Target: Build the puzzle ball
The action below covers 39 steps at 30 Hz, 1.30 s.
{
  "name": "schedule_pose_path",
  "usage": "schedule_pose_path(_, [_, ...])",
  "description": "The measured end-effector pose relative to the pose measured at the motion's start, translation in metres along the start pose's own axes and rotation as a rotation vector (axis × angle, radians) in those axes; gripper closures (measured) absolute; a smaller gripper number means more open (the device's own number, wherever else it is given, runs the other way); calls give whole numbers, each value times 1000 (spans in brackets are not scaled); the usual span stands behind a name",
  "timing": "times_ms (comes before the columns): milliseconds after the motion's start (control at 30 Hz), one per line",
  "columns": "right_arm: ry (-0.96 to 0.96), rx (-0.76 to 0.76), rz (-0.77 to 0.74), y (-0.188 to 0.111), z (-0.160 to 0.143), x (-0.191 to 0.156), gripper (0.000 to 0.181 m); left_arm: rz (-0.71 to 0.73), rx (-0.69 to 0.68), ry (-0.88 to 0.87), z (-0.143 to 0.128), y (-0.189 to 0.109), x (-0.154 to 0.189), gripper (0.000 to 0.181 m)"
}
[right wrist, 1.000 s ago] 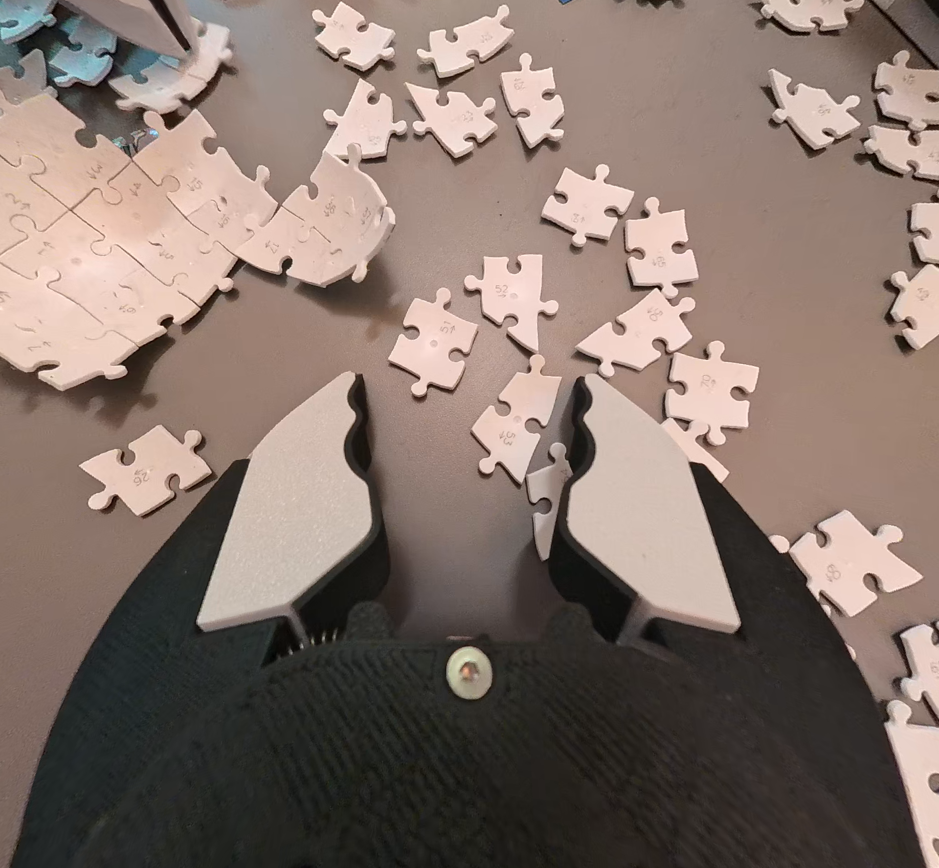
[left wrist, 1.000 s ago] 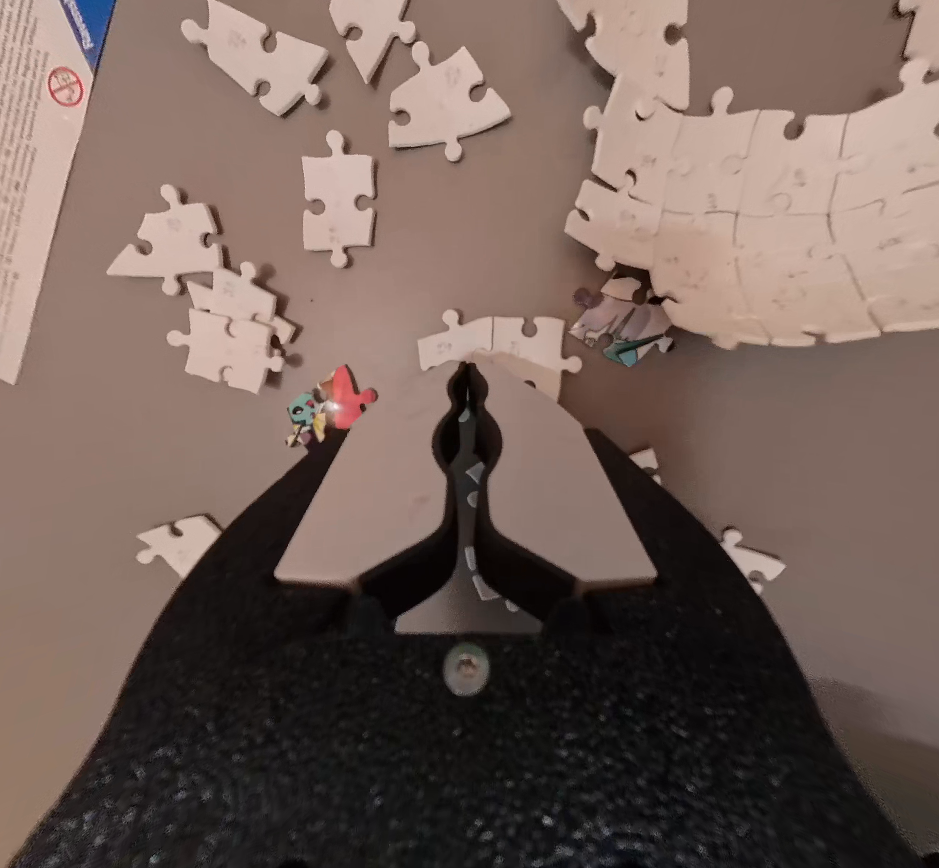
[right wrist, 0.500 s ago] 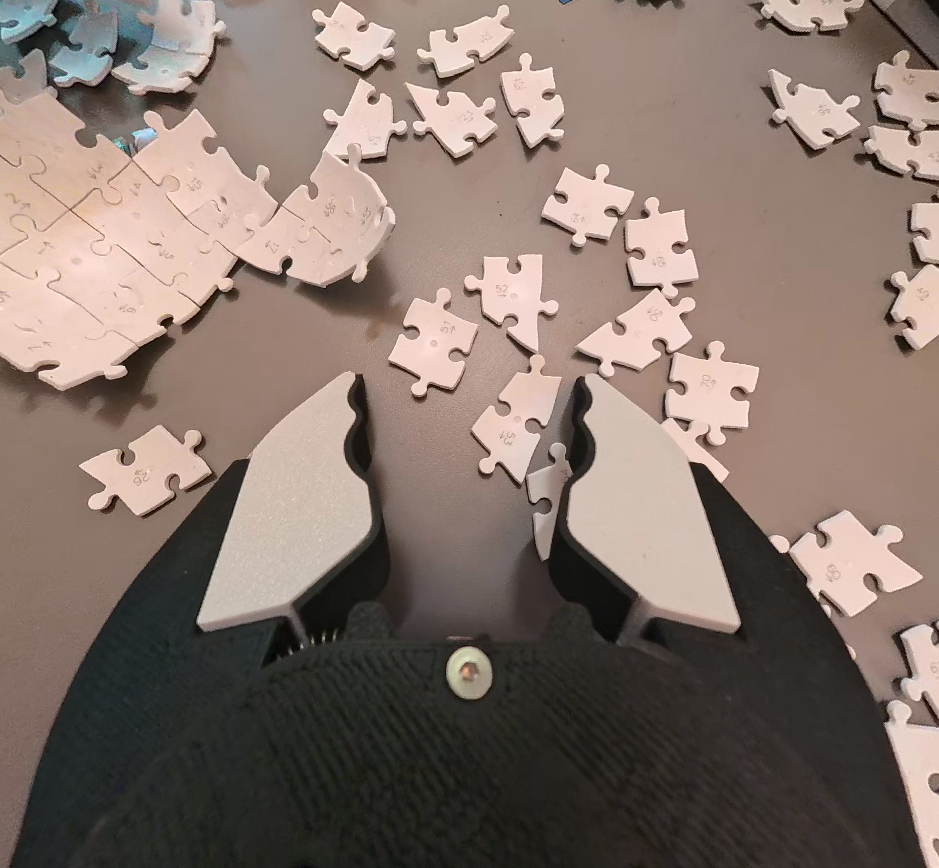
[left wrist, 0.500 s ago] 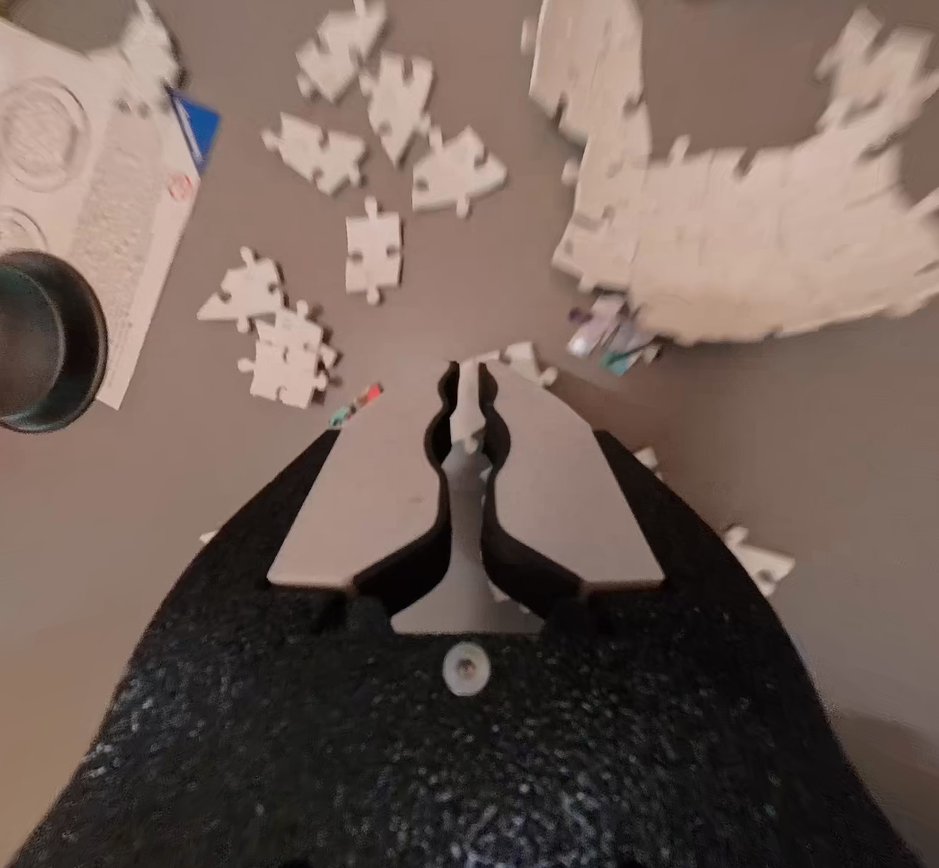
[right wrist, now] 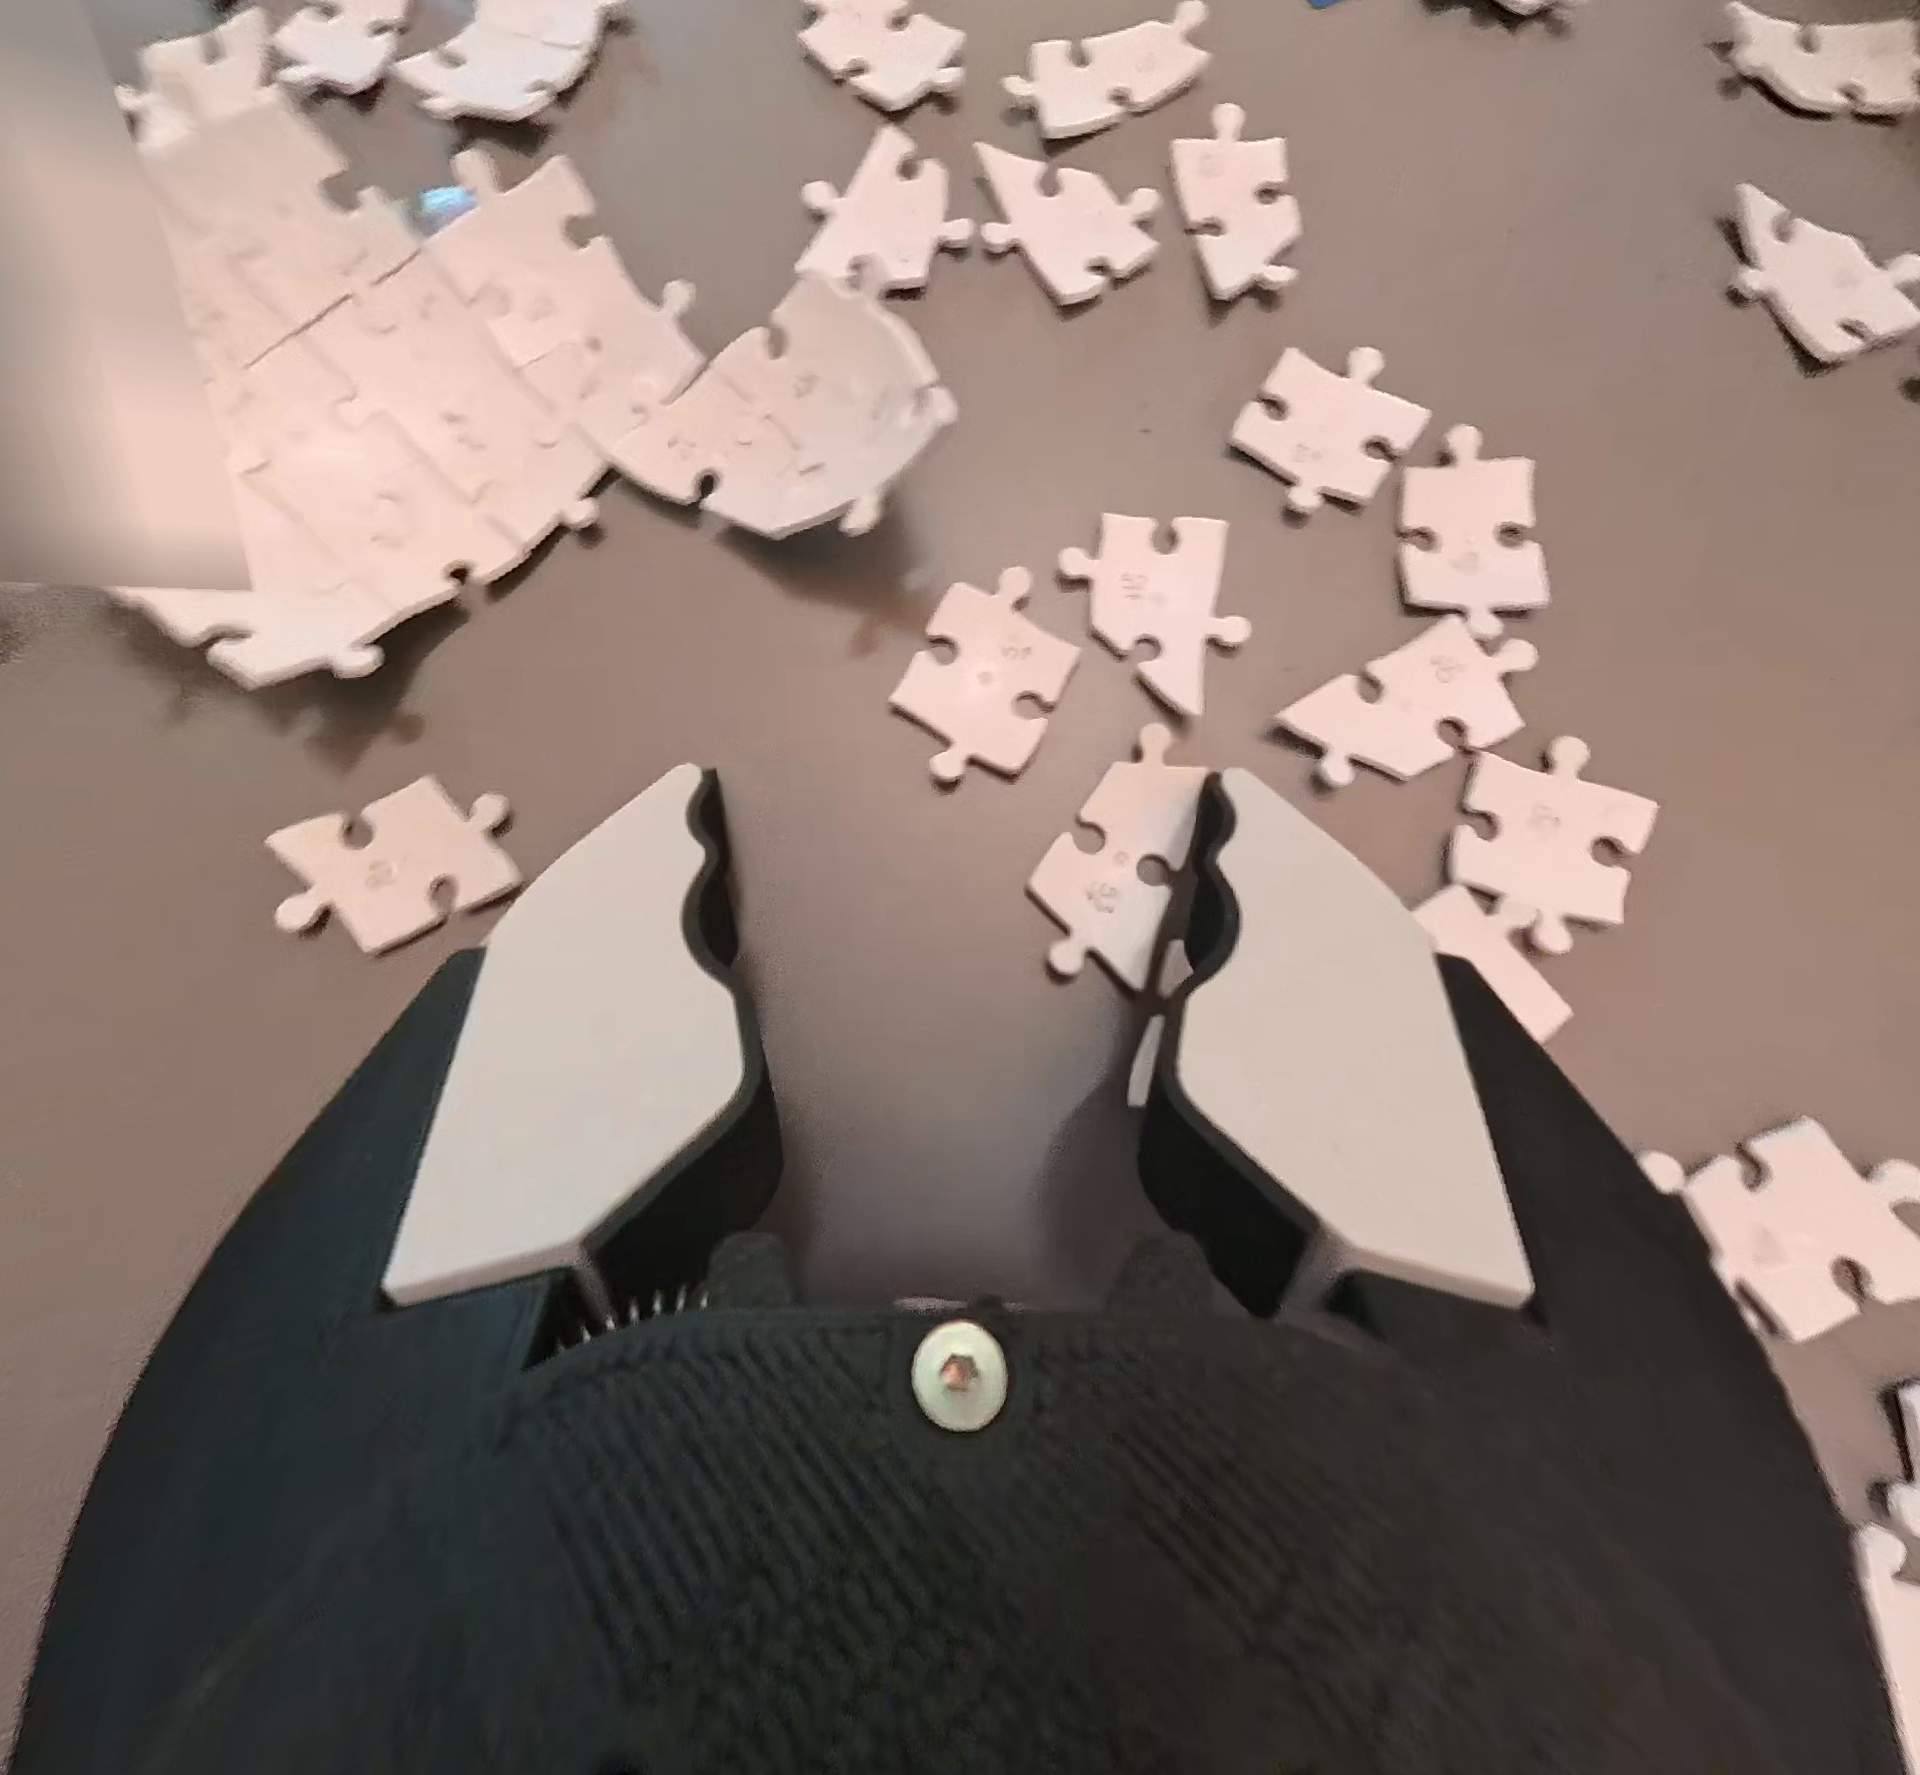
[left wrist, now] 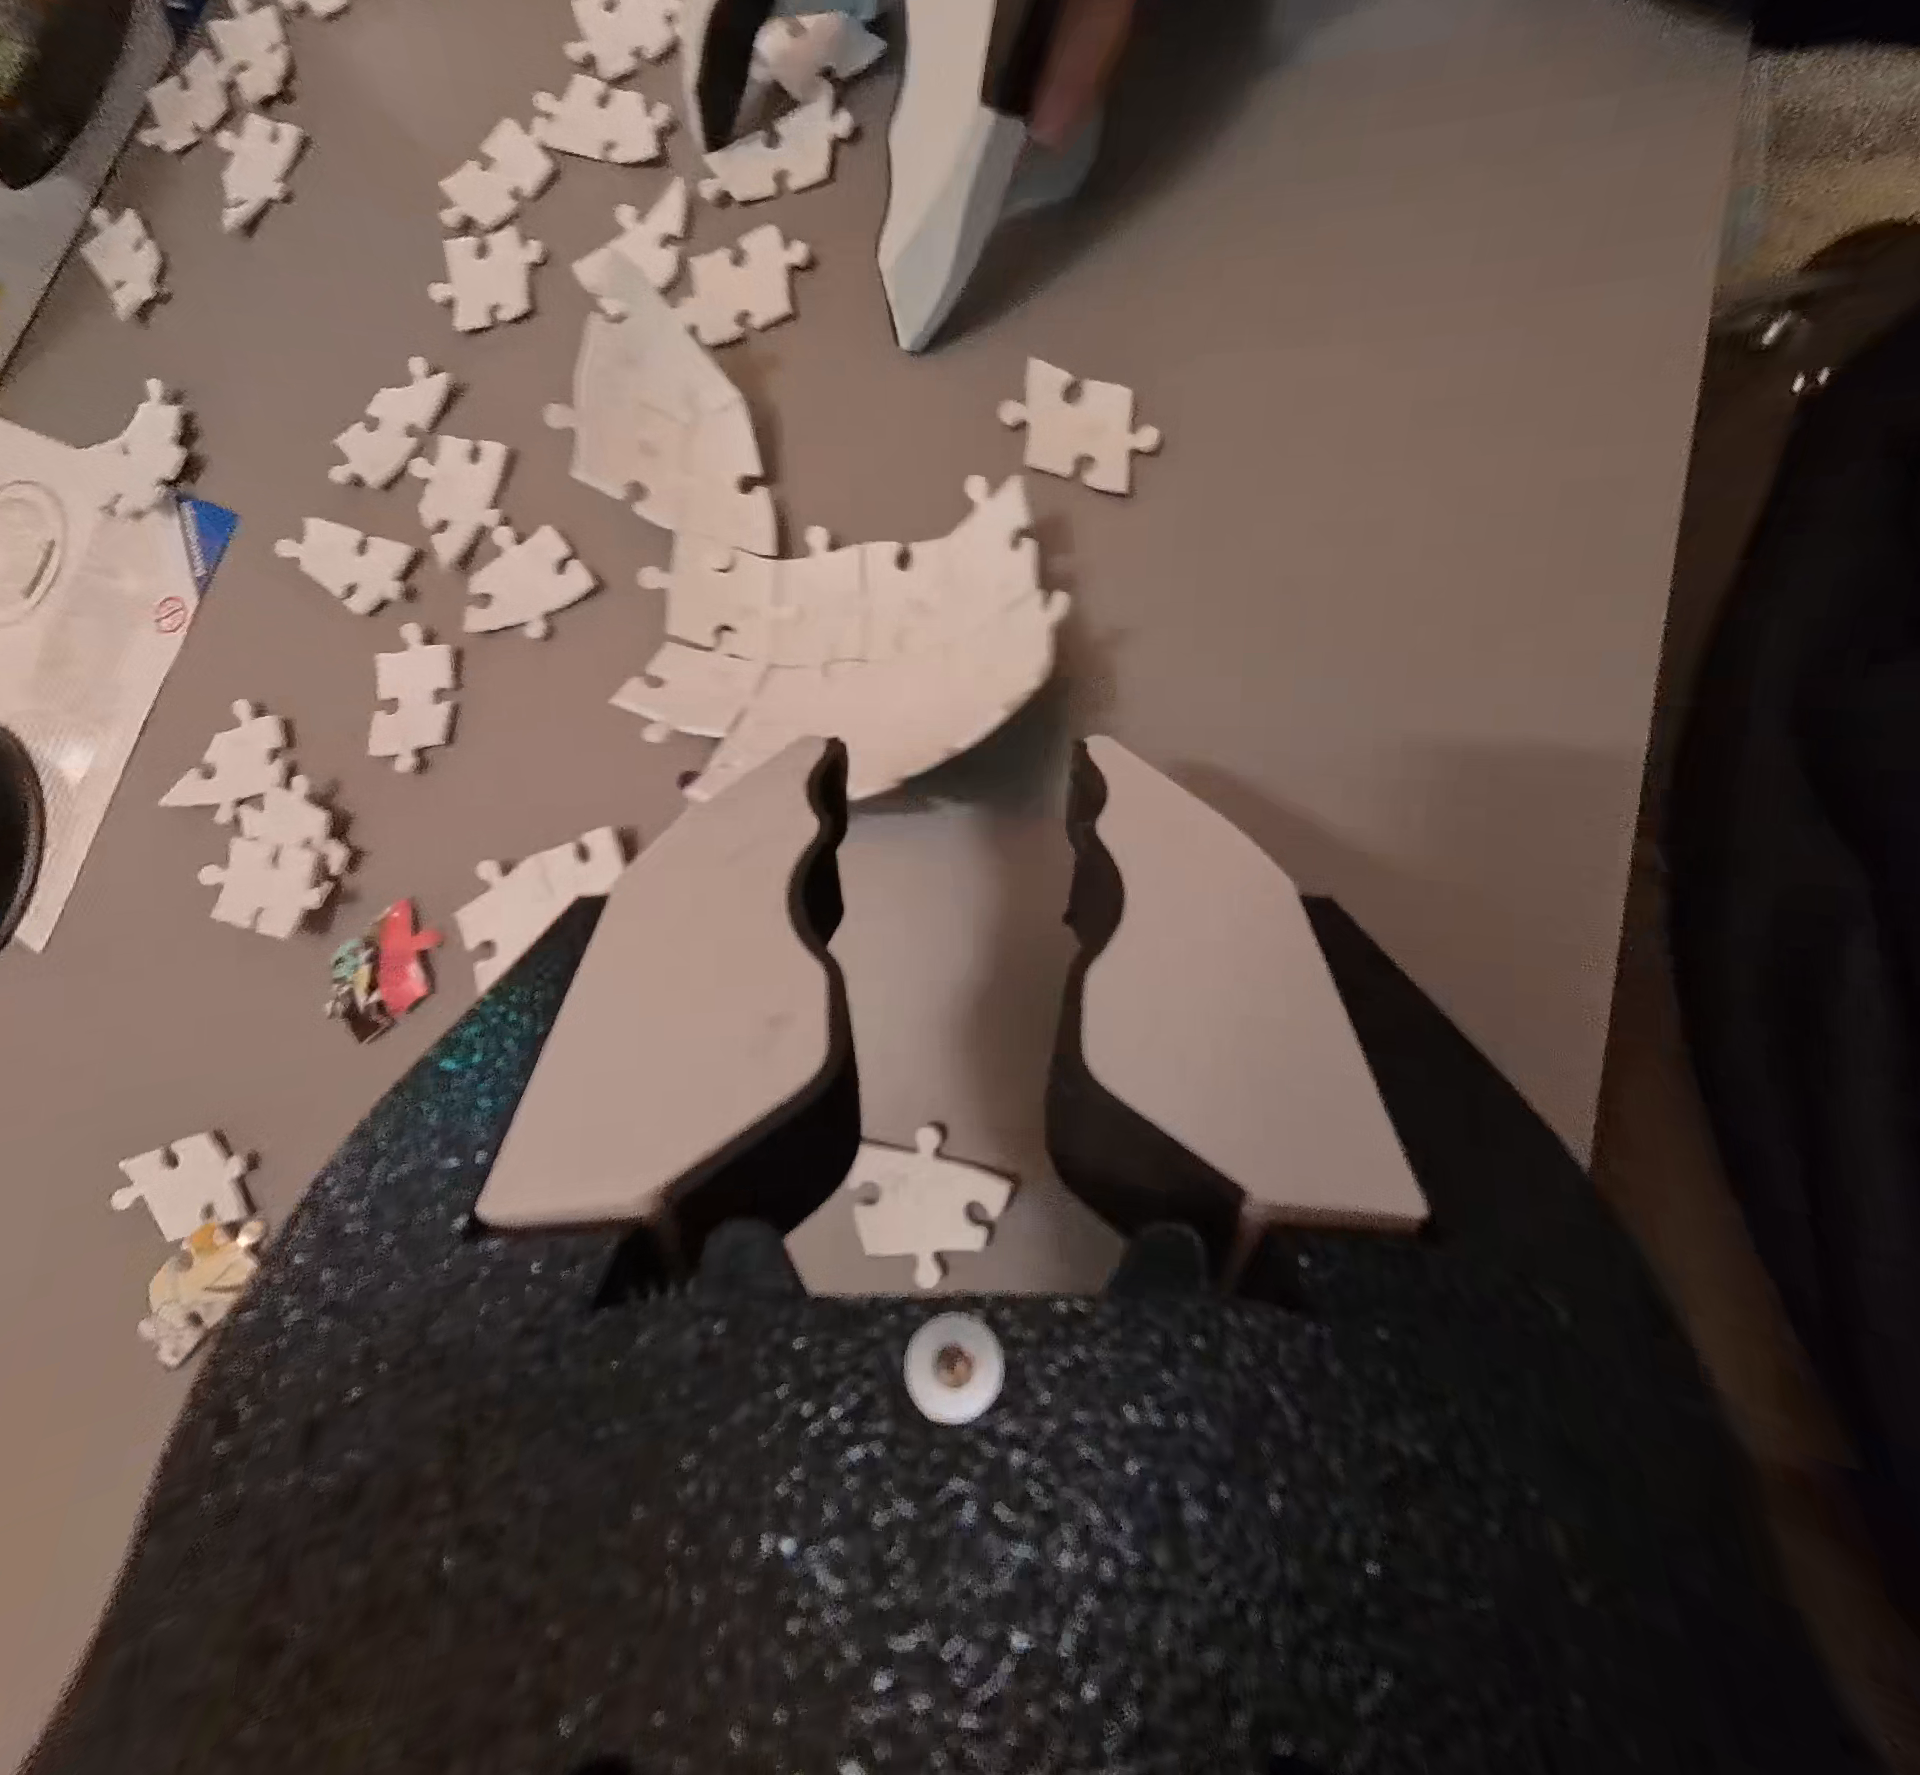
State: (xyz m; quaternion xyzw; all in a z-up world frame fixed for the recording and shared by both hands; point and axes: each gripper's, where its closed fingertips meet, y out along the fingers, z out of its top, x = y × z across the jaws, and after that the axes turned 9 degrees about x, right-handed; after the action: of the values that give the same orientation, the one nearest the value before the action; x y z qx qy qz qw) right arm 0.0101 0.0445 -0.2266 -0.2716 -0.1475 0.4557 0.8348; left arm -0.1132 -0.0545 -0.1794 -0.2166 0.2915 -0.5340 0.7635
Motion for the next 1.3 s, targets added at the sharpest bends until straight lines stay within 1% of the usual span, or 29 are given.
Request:
schedule_pose_path(67, [-81,5,102,-5,-2,-15,99,50,-26,119,-7,6,6,144])
schedule_pose_path(133, [-197,13,212,-13,-4,-34,100,130,-32,241,-8,9,2,146])
schedule_pose_path(167, [-250,39,243,-17,-1,-42,102,152,-26,269,-8,11,0,147])
schedule_pose_path(233, [-315,174,315,-21,18,-61,106,158,-13,255,-10,16,-2,149])
schedule_pose_path(267, [-329,253,349,-22,30,-71,112,162,-4,241,-10,18,-4,150])
schedule_pose_path(300, [-349,297,376,-23,36,-80,117,156,6,235,-9,20,-5,154])
schedule_pose_path(367, [-416,279,382,-19,35,-87,119,172,29,247,-5,22,-8,164])
schedule_pose_path(433, [-443,221,357,-14,29,-86,120,198,41,249,-1,24,-10,165])
schedule_pose_path(500, [-359,166,313,-13,28,-77,123,244,51,231,2,28,-12,167])
schedule_pose_path(567, [-160,168,265,-17,37,-63,123,311,69,192,6,34,-14,171])
schedule_pose_path(600, [-33,186,281,-21,42,-60,123,344,82,168,9,38,-14,173])
schedule_pose_path(667, [183,214,370,-31,50,-64,115,393,97,137,13,46,-12,176])
schedule_pose_path(700, [261,226,395,-34,53,-64,117,410,97,131,15,50,-11,177])
schedule_pose_path(733, [317,243,391,-34,56,-60,120,419,89,124,16,55,-9,178])
schedule_pose_path(800, [403,261,334,-29,58,-52,124,446,67,119,18,62,-11,179])
schedule_pose_path(867, [467,255,331,-23,60,-54,127,462,65,129,25,69,-13,179])
schedule_pose_path(1000, [485,189,277,-8,49,-54,128,477,103,139,41,79,-18,178])
schedule_pose_path(1033, [503,187,269,-7,49,-53,133,481,108,148,45,81,-18,178])
schedule_pose_path(1100, [542,167,264,-6,44,-49,150,496,132,187,54,83,-18,177])
schedule_pose_path(1167, [575,150,252,-5,40,-45,150,503,140,226,59,87,-16,176])
schedule_pose_path(1233, [613,164,258,-5,42,-42,159,514,129,295,61,91,-13,175])
schedule_pose_path(1300, [627,137,264,-4,39,-42,161,528,106,354,61,93,-12,174])
